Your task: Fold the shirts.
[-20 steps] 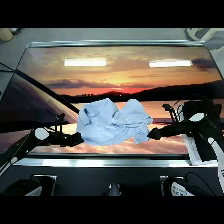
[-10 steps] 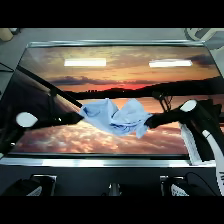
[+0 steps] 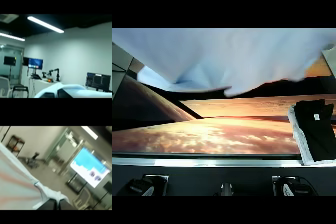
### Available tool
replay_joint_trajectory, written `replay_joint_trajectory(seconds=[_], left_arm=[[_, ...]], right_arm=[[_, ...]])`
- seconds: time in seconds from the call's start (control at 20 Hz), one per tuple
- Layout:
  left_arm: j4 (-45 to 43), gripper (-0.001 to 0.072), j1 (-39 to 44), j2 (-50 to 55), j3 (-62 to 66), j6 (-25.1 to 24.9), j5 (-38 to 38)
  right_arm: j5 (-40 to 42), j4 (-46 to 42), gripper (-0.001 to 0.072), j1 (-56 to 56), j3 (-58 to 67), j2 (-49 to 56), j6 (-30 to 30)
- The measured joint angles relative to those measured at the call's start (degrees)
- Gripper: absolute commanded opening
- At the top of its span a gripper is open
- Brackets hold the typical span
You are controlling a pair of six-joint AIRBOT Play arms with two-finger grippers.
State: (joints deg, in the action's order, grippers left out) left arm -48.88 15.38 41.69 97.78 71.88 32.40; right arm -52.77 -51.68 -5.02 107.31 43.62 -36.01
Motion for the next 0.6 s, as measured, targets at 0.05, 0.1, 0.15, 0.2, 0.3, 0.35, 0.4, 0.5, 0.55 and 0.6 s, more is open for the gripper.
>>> replay_joint_trajectory(seconds=[0.05,0.1,0.15,0.2,0.3,0.35,0.4,0.5,0.55,0.6], left_arm=[[-0.09,0.0026,0.00,-0.31,1.55,-0.20,0.20],[-0.15,0.0026,0.00,-0.50,2.75,-0.28,0.48],[-0.26,0.0027,0.00,-0.74,3.58,-0.31,0.68],[-0.70,0.0026,0.00,-0.98,4.22,-0.33,0.79],[-3.02,0.0026,0.00,-1.29,5.01,-0.33,1.55],[-5.27,0.0026,0.00,-1.29,5.09,0.13,2.32],[-8.57,0.0026,0.00,-1.18,4.90,1.70,3.74],[-16.79,0.0026,0.02,-0.92,3.58,6.45,7.52],[-21.49,0.0026,0.02,-0.63,2.32,9.03,9.81],[-25.77,0.0026,0.02,-0.24,0.66,11.04,12.31]], right_arm=[[0.48,-0.15,0.0024,-0.07,1.81,-1.20,-0.94],[1.31,-0.59,0.0024,-0.11,3.23,-2.29,-1.81],[2.45,-0.70,0.0024,-0.13,4.22,-3.13,-2.67],[3.48,-0.87,0.0024,-0.13,4.96,-3.69,-3.26],[4.39,-2.19,0.0024,-0.13,5.81,-3.91,-4.15],[4.35,-3.06,0.0024,-0.15,6.10,-3.58,-4.59],[3.98,-4.02,0.0024,-0.13,6.32,-2.97,-5.09],[0.55,-6.01,0.0024,-0.13,6.56,-0.50,-5.81],[-2.23,-6.80,0.0024,-0.13,6.60,1.36,-6.05],[-5.68,-7.32,0.0023,-0.13,6.69,3.82,-6.25]])
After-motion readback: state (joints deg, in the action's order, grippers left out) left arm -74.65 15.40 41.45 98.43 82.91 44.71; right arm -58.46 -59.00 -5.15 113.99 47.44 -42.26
